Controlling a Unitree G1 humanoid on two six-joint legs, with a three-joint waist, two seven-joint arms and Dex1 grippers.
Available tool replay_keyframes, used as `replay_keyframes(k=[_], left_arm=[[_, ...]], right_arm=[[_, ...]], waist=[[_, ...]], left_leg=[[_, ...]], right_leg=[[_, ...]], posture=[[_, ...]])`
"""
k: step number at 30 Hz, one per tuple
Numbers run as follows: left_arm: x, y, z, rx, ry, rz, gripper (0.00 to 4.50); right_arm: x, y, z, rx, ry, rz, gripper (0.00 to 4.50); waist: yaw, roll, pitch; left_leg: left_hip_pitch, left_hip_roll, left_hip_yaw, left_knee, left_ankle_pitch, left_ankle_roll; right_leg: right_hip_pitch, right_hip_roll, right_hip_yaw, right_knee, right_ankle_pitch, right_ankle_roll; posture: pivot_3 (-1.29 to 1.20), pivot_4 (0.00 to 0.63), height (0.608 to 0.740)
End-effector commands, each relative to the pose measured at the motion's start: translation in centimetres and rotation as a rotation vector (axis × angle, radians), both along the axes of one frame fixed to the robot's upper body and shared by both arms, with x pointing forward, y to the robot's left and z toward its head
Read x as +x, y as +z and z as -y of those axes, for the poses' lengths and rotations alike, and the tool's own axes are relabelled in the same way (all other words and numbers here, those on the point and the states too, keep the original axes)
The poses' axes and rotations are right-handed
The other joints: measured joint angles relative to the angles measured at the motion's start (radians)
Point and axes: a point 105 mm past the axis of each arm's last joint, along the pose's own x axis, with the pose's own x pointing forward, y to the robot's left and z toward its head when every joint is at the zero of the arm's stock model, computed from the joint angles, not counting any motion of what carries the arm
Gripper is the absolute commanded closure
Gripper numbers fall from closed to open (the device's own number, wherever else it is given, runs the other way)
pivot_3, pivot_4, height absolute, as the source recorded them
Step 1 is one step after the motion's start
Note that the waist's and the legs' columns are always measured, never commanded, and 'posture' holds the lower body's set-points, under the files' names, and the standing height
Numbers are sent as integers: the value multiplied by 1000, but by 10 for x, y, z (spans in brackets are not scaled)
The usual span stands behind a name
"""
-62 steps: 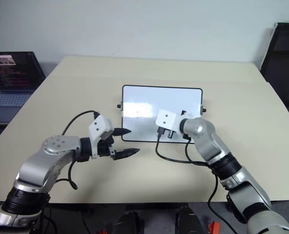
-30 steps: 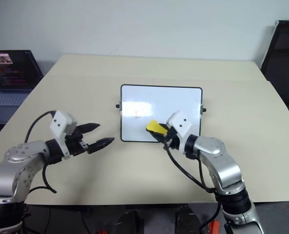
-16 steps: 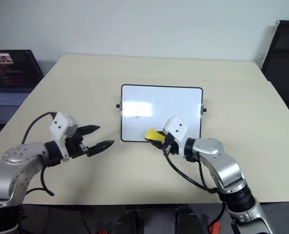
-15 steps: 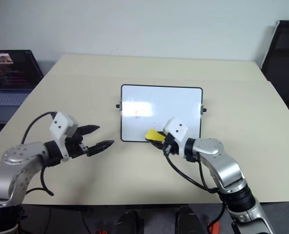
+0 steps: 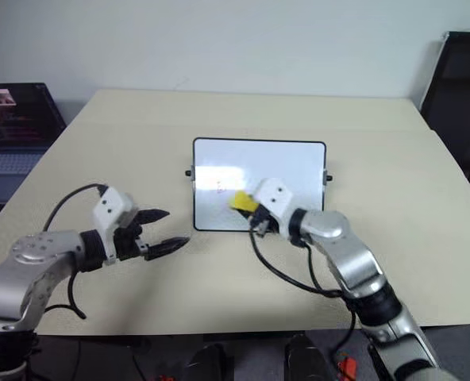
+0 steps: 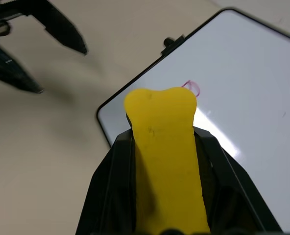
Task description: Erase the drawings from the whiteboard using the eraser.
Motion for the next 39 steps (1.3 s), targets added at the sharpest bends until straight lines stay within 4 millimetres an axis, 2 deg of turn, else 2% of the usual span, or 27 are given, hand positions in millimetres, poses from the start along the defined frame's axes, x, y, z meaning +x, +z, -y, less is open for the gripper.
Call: replay_keyframes(k=[1,4,7,12,15,19,21,25,27,31,34,35,37,39], left_arm=[[4,9,2,34,-35,40,0],[7,9,3,40,-47,39,0],[8,8,6,44,-68,36,0],[8,7,11,30,-89,34,0],[7,8,13,24,-98,40,0],[8,9,13,18,-100,50,0],[9,9,13,18,-103,51,0],[11,8,14,19,-108,51,0],[11,8,14,20,-111,52,0],[11,8,14,19,-116,52,0],[12,7,14,18,-117,52,0],[12,7,14,18,-117,52,0],[12,7,14,18,-118,51,0],[12,6,13,19,-118,51,0]], right_arm=[[13,14,-21,-51,6,142,3356],[23,17,-33,-88,8,177,3356],[43,19,-44,-179,-17,242,3356],[70,17,-48,-244,-65,273,3356],[66,-7,-43,-368,0,224,3356],[54,-23,-42,-452,90,182,3356],[56,-25,-42,-468,79,194,3356],[81,4,-41,-426,-77,360,3356],[89,12,-38,-425,-114,404,3356],[85,-8,-35,-487,-52,331,3356],[66,-38,-35,-577,89,208,3356],[61,-42,-35,-586,119,187,3356],[57,-42,-37,-581,134,179,3356],[62,-33,-40,-553,95,224,3357]], waist=[[1,0,0],[1,0,0],[2,0,0],[1,0,0],[3,0,0],[2,0,0],[2,0,0],[1,0,0],[1,0,0],[2,-1,0],[1,-1,0],[1,-1,0],[1,-1,0],[1,-1,0]], left_leg=[[0,0,0,0,0,0],[-2,0,0,0,0,0],[-4,0,0,0,0,0],[-5,0,0,0,0,0],[-5,0,0,0,0,0],[-5,0,-1,0,0,0],[-5,0,-1,1,0,0],[-1,0,-1,2,2,1],[-1,0,-1,2,3,3],[-1,0,-1,2,5,4],[0,0,-1,2,5,4],[0,0,-1,1,5,4],[0,0,-1,1,5,4],[0,0,-1,2,5,4]], right_leg=[[0,0,0,0,0,0],[-1,0,0,0,0,0],[-2,0,0,0,3,5],[-5,0,-1,2,4,4],[-5,0,-1,2,5,3],[-5,1,0,4,4,4],[-6,1,0,8,3,5],[-6,1,0,14,0,0],[-6,2,0,15,1,-1],[-5,1,0,14,1,-2],[-5,2,0,14,1,-2],[-5,2,0,15,1,-1],[-5,2,0,15,1,-1],[-5,2,0,15,1,-1]], posture=[[0,150,740],[0,150,740],[0,150,740],[0,150,740],[0,150,740],[0,150,740],[0,150,740],[0,150,740],[0,150,740],[0,150,740],[0,150,740],[0,150,740],[0,150,740],[0,150,740]])
